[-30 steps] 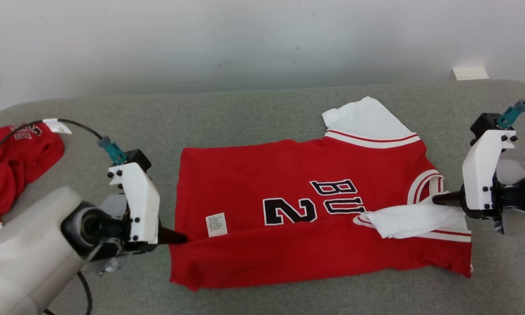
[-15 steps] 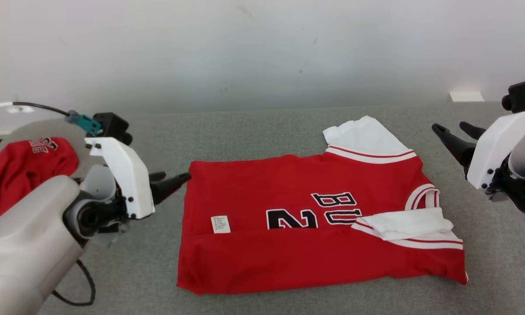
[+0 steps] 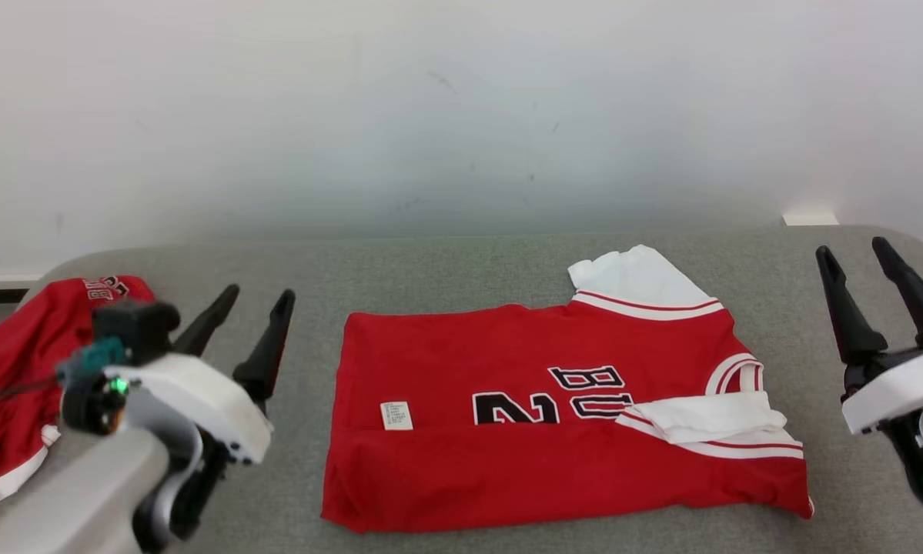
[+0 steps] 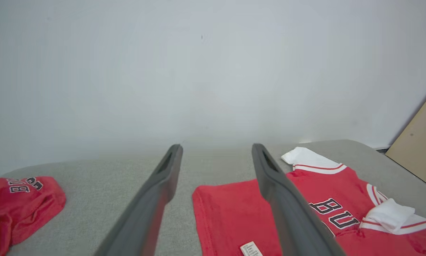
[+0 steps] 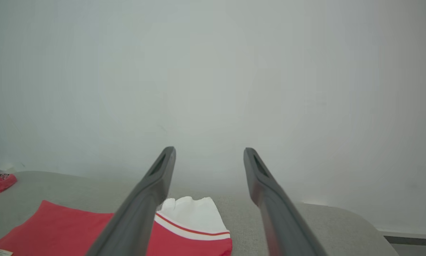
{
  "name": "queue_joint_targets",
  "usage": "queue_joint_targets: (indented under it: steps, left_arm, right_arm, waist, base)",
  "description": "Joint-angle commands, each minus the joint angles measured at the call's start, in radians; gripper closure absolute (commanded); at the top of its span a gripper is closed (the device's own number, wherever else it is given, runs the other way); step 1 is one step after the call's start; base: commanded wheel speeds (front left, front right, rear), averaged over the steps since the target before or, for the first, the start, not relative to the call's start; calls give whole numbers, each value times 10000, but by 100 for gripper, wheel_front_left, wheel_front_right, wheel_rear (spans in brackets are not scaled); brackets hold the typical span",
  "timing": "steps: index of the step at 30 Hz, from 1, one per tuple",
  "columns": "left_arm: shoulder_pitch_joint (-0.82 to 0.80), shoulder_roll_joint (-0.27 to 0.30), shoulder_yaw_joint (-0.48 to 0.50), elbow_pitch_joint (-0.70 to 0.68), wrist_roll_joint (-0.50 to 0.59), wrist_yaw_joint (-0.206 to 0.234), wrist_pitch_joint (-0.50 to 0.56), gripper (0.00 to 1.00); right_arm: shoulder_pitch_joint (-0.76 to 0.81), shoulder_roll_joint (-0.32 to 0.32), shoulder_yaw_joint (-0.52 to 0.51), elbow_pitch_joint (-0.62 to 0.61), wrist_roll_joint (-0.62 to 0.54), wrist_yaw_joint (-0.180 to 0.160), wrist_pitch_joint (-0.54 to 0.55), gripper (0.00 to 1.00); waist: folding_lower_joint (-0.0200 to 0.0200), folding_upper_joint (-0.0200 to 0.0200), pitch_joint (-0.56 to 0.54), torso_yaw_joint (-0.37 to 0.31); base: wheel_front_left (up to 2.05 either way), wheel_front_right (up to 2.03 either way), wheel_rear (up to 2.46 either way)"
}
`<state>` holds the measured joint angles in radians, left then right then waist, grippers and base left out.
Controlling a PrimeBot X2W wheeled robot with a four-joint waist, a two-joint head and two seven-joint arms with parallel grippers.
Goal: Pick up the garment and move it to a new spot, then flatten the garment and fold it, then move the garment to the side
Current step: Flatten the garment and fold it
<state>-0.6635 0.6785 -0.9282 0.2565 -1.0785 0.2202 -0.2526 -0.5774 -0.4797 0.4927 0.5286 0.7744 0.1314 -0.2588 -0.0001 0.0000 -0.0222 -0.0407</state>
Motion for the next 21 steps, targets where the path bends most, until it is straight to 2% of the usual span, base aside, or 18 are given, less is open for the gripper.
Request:
queue_joint_targets:
  steps: [1,5,9,15,21]
  left_arm:
    - [258,40,50,-102,151,116,-47,0]
    - [1682,-247,1143,-1198,1320,1060,-120,0]
    - [3286,-835,1832,-1818,2600,1421,-119,0]
    - [4814,-1672,2018,-1327,3733,1153,-122,0]
    - [4937,-2230,1663,171,4263,491,-123,0]
  right_arm:
    - [231,65,-234,-191,-189,-16,-70,0]
    - [2073,864,-1937,-1473,-1631,-16,-57,0]
    - [3643,1593,-2920,-1931,-2552,-16,-62,0]
    - [4923,2259,-3459,-1539,-3036,-16,232,0]
    - [4695,2510,-3563,-504,-3100,-18,581,0]
  waist:
    - [1,0,-3,-1]
    - [1,0,88,-20]
    - [1,0,151,41]
    - [1,0,229,-16]
    - [1,0,243,-73]
  base:
    - [0,0,0]
    - [0,0,0]
    - [0,0,0]
    - [0,0,0]
    - [0,0,0]
